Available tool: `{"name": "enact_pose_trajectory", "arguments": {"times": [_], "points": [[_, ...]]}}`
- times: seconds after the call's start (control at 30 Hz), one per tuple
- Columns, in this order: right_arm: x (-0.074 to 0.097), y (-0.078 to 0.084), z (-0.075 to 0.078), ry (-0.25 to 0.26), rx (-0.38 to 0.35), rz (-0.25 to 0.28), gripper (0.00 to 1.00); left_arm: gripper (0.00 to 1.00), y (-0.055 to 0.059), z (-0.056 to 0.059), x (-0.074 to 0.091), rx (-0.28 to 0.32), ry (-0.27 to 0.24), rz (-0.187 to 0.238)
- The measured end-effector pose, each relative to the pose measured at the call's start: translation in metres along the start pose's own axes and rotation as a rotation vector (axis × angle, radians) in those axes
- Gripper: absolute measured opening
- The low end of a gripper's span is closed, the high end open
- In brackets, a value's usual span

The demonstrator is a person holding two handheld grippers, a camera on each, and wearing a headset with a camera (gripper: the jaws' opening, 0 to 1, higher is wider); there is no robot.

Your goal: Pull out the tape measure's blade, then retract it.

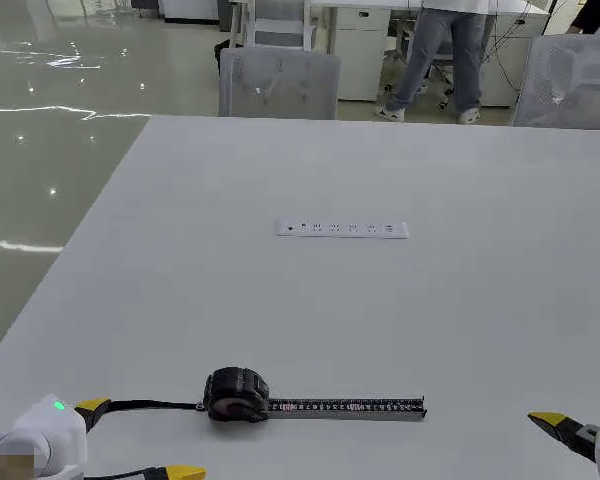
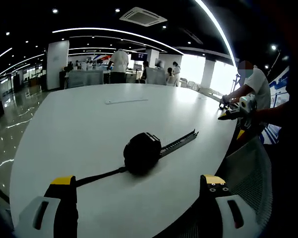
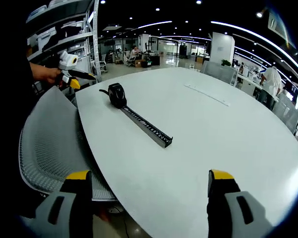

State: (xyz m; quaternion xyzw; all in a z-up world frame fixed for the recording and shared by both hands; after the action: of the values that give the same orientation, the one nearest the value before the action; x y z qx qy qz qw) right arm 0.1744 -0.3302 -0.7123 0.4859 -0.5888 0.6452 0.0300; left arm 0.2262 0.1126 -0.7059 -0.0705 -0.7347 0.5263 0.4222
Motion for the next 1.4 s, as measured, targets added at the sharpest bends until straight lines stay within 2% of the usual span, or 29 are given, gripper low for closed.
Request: {"name": "enact_pose_trajectory", "arguments": {"times": [0.03,0.07,0.1,0.2,0.3,0.37,0.4,0.43,0.47,0.5,0.57,0.63,0.7,0.87,1.1,1.13,1.17,1.27,1.4], "points": [[-0.001,-0.001,0.000,-0.006,0.006,-0.007,0.98,1.00,-0.001,-0.001,0.000,-0.028,-0.018,-0.006],[-0.002,-0.004,0.000,-0.016,0.015,-0.018,0.98,1.00,-0.006,0.003,-0.001,-0.059,-0.027,0.010],[-0.003,-0.005,0.000,-0.024,0.022,-0.026,0.98,1.00,-0.008,0.006,-0.002,-0.063,-0.025,0.014],[-0.008,-0.010,-0.001,-0.046,0.044,-0.061,0.96,1.00,-0.016,0.012,-0.006,-0.052,-0.020,0.027],[-0.014,-0.013,-0.002,-0.076,0.076,-0.095,0.95,0.99,-0.019,0.019,-0.013,-0.030,-0.011,0.029],[-0.018,-0.016,-0.004,-0.104,0.097,-0.132,0.93,0.99,-0.017,0.026,-0.020,0.008,0.014,0.009],[-0.020,-0.021,-0.004,-0.110,0.116,-0.130,0.93,0.99,-0.018,0.026,-0.023,0.007,0.002,0.006],[-0.022,-0.024,-0.004,-0.112,0.136,-0.133,0.93,0.99,-0.018,0.027,-0.025,-0.002,-0.005,-0.002],[-0.024,-0.027,-0.003,-0.117,0.150,-0.144,0.92,0.99,-0.015,0.025,-0.024,-0.059,-0.023,-0.034],[-0.027,-0.031,-0.002,-0.124,0.164,-0.149,0.92,1.00,-0.017,0.022,-0.024,-0.089,-0.055,-0.033],[-0.031,-0.039,0.000,-0.132,0.186,-0.150,0.91,1.00,-0.019,0.022,-0.024,-0.069,-0.056,-0.026],[-0.037,-0.047,0.002,-0.136,0.216,-0.164,0.91,1.00,-0.022,0.017,-0.024,-0.019,-0.079,-0.009],[-0.043,-0.052,0.004,-0.145,0.241,-0.181,0.90,1.00,-0.024,0.017,-0.026,0.013,-0.078,-0.006],[-0.058,-0.058,0.008,-0.171,0.286,-0.229,0.89,1.00,-0.028,0.025,-0.033,0.019,-0.079,-0.005],[-0.061,-0.058,0.009,-0.174,0.290,-0.239,0.82,1.00,-0.028,0.026,-0.034,0.023,-0.077,-0.004],[-0.076,-0.064,0.014,-0.200,0.352,-0.302,0.81,1.00,-0.030,0.030,-0.041,0.036,-0.142,0.017],[-0.078,-0.065,0.015,-0.202,0.365,-0.309,0.80,1.00,-0.031,0.029,-0.042,0.039,-0.165,0.023],[-0.085,-0.067,0.017,-0.215,0.375,-0.330,0.76,1.00,-0.030,0.030,-0.047,0.071,-0.166,0.024],[-0.097,-0.060,0.017,-0.250,0.423,-0.403,0.70,1.00,-0.026,0.032,-0.056,0.092,-0.170,0.019]]}}
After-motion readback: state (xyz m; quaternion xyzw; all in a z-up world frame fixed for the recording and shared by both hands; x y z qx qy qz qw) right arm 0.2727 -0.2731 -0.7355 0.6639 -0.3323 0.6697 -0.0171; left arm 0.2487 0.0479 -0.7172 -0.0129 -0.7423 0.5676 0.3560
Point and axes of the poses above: the centre of the closed fingertips' face, and the gripper's own axes: x roughly backward along the fingers, z roughly to its right, y roughly out of its underside, the point moved 5 cm from there along x, roughly backward along the fingers, and after that the axes turned 15 degrees about -x, right-handed, at the moved point
